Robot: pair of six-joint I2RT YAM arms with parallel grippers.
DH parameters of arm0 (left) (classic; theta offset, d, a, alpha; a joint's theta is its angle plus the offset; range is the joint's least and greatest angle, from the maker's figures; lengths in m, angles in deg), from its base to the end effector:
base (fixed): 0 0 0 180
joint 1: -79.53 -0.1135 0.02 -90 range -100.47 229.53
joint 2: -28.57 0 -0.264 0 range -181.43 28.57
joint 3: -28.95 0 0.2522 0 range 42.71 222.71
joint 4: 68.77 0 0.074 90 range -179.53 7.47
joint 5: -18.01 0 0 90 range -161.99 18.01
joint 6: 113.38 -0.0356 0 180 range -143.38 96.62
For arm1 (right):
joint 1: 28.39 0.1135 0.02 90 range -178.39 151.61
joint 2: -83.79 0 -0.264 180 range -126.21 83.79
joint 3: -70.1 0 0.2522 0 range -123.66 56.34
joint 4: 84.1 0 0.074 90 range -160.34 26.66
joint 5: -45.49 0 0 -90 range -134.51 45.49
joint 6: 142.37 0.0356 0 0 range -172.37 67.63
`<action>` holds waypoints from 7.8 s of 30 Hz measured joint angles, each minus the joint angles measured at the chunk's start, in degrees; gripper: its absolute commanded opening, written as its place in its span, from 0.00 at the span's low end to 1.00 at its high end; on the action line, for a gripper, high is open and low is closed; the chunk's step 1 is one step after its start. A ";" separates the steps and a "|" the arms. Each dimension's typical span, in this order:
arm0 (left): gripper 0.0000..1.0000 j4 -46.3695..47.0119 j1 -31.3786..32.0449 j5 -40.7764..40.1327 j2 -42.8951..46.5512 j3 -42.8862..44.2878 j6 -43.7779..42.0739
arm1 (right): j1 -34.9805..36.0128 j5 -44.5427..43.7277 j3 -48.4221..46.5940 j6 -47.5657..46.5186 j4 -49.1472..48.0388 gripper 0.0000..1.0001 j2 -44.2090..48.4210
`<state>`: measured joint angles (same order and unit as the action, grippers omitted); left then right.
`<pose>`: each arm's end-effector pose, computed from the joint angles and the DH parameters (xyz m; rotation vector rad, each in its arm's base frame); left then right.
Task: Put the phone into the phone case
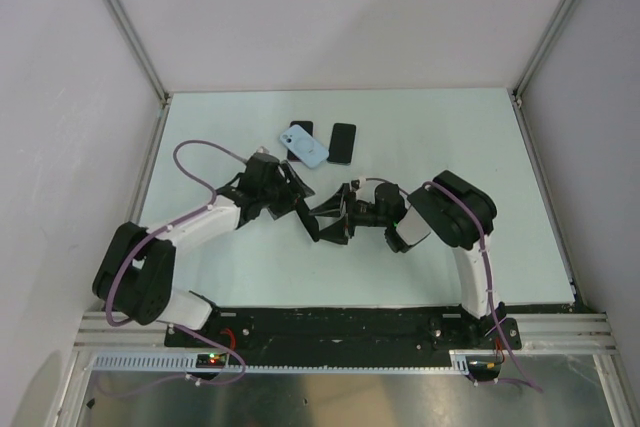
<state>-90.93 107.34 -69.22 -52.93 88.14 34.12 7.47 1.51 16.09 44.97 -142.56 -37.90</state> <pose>0.2579 -0.1380 0.2021 -0.6123 2.4085 -0.7508 0.2702 0.2269 0.0890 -0.4319 -2.2479 -2.0440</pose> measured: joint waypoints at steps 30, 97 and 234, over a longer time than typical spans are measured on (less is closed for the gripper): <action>0.19 -19.96 6.08 -15.23 -18.40 23.80 -4.02 | -4.33 -31.01 0.52 -49.83 62.97 0.89 36.46; 0.96 -23.19 -7.19 -5.75 17.35 9.73 -15.15 | -2.99 -62.97 -95.51 -77.94 114.07 0.94 -26.51; 0.67 -13.44 -4.37 -4.24 8.37 -7.82 -9.27 | -0.33 -34.73 -34.27 -82.86 96.91 0.49 12.52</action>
<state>-104.37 102.97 -73.47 -44.55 80.32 24.85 7.14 -33.22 -18.18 -37.89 -45.65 -25.37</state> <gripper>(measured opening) 0.682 0.749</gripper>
